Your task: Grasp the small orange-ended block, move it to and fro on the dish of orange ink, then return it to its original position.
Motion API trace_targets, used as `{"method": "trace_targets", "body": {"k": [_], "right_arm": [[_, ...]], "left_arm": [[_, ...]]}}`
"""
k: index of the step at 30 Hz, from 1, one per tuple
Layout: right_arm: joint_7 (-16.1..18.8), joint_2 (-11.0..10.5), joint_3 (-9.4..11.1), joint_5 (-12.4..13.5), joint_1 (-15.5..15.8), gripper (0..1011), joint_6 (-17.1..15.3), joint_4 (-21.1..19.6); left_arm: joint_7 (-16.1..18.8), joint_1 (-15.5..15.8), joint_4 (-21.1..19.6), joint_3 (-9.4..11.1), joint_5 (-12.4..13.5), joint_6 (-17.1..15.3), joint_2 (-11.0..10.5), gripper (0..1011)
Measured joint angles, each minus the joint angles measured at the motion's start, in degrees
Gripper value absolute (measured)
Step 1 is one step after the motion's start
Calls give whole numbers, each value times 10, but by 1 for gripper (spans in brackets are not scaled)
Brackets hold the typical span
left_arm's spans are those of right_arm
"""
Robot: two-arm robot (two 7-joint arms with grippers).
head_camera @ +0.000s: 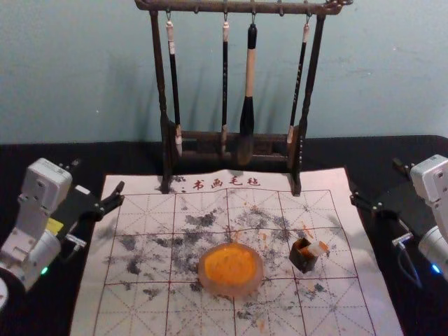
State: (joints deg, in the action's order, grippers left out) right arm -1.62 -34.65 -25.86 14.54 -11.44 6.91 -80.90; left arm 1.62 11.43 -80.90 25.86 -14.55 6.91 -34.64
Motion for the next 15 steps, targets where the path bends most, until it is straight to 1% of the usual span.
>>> {"method": "trace_targets", "body": {"k": [15], "right_arm": [[0,0,0,0,0,1002,0,0]], "left_arm": [[0,0,0,0,0,0,0,1001]]}}
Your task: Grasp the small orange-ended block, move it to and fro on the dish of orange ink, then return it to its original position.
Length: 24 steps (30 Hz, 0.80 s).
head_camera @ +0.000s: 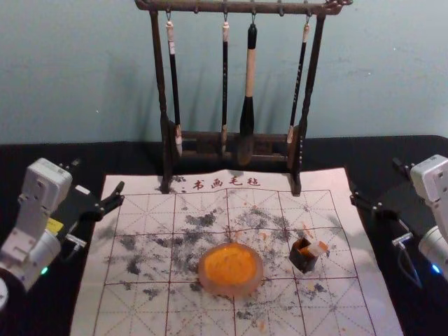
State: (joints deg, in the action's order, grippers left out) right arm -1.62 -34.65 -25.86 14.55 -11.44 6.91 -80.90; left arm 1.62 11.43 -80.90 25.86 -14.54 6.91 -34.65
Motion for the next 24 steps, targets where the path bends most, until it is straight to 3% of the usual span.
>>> {"method": "trace_targets", "body": {"k": [24], "right_arm": [[0,0,0,0,0,1002,0,0]], "left_arm": [[0,0,0,0,0,0,0,1001]]}}
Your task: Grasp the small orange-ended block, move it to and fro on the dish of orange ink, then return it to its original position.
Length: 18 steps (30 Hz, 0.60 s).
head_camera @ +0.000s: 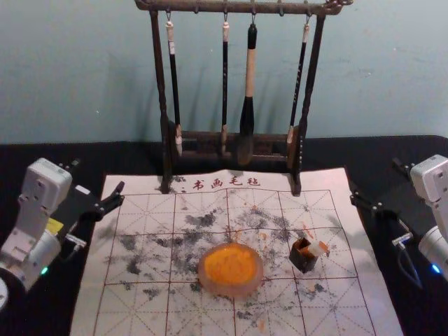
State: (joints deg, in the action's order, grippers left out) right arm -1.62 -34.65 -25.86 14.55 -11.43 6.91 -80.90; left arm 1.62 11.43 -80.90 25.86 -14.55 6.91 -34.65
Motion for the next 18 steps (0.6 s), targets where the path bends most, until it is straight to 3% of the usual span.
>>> {"method": "trace_targets", "body": {"k": [10,18], "right_arm": [[22,-2,12,1,5,1002,4,-1],[57,-5,37,31,25,1002,12,-16]], "left_arm": [[0,0,0,0,0,0,0,1001],[0,0,0,0,0,0,0,1001]]}}
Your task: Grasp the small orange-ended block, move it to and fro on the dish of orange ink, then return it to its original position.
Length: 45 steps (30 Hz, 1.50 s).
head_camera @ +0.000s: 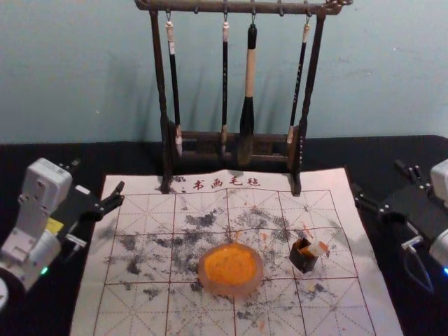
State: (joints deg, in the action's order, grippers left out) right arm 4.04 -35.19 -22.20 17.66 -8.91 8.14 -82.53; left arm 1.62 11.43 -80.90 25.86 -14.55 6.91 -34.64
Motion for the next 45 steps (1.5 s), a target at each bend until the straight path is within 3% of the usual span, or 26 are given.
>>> {"method": "trace_targets", "body": {"k": [9,19,25,45], "right_arm": [[62,-20,32,52,53,1002,23,-49],[147,-31,41,97,92,1002,45,-79],[174,-24,32,99,95,1002,31,-74],[210,7,17,74,89,1002,-16,-46]], "left_arm": [[0,0,0,0,0,0,0,1001],[0,0,0,0,0,0,0,1001],[0,0,0,0,0,0,0,1001],[0,0,0,0,0,0,0,1001]]}}
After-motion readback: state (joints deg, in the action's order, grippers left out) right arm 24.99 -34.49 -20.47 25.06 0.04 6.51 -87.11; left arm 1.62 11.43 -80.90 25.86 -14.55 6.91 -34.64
